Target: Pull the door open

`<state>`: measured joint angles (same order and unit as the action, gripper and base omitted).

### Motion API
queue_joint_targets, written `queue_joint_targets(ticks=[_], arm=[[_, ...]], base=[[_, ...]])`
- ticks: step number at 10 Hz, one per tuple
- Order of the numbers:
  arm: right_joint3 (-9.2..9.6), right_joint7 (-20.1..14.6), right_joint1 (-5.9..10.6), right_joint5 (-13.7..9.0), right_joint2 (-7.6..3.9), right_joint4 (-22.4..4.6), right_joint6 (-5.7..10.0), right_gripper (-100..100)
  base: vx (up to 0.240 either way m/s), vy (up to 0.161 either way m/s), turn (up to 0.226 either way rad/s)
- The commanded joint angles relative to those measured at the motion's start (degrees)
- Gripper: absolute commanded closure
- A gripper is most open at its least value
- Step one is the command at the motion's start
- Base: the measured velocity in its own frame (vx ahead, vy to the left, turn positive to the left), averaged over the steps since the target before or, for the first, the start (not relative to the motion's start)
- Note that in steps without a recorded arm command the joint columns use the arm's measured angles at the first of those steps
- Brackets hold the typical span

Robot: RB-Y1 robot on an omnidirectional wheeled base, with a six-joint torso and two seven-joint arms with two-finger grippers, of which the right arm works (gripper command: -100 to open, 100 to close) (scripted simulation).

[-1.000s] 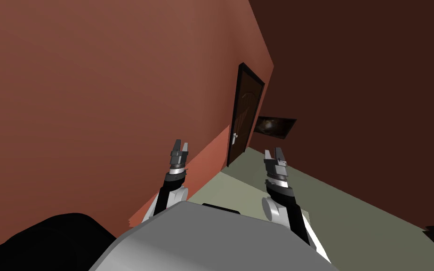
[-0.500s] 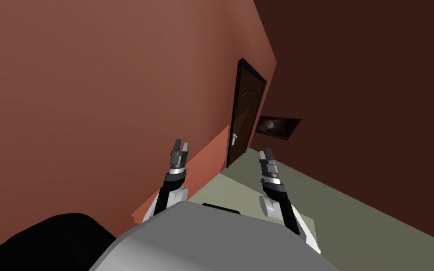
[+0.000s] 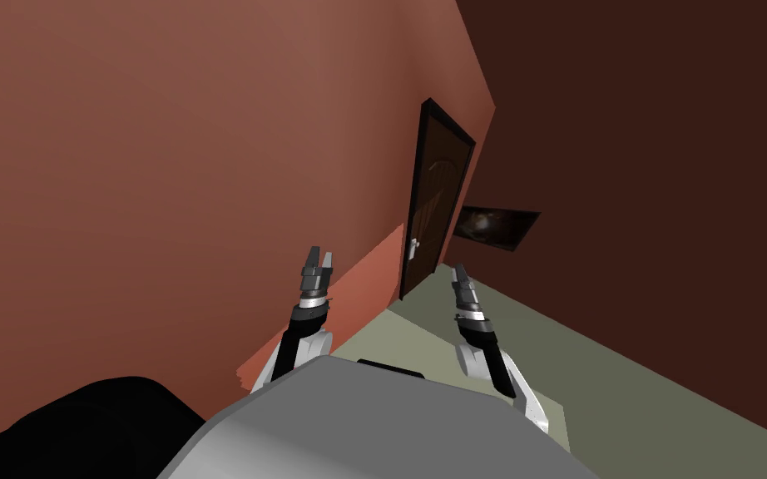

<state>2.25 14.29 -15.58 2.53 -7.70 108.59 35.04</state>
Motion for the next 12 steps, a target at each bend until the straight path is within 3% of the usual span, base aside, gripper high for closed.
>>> queue_joint_targets(ticks=[1,10,12], arm=[[0.43,1.3,1.30,1.3,-0.50,-2.5,0.37,-100],[1.83,7.2,9.19,7.9,-4.58,-17.4,3.37,-100],[1.99,7.9,10.10,8.7,-5.04,-19.6,3.72,-100]], base=[[0.082,-0.087,0.047],[0.090,-0.086,0.054],[0.055,-0.046,0.031]])
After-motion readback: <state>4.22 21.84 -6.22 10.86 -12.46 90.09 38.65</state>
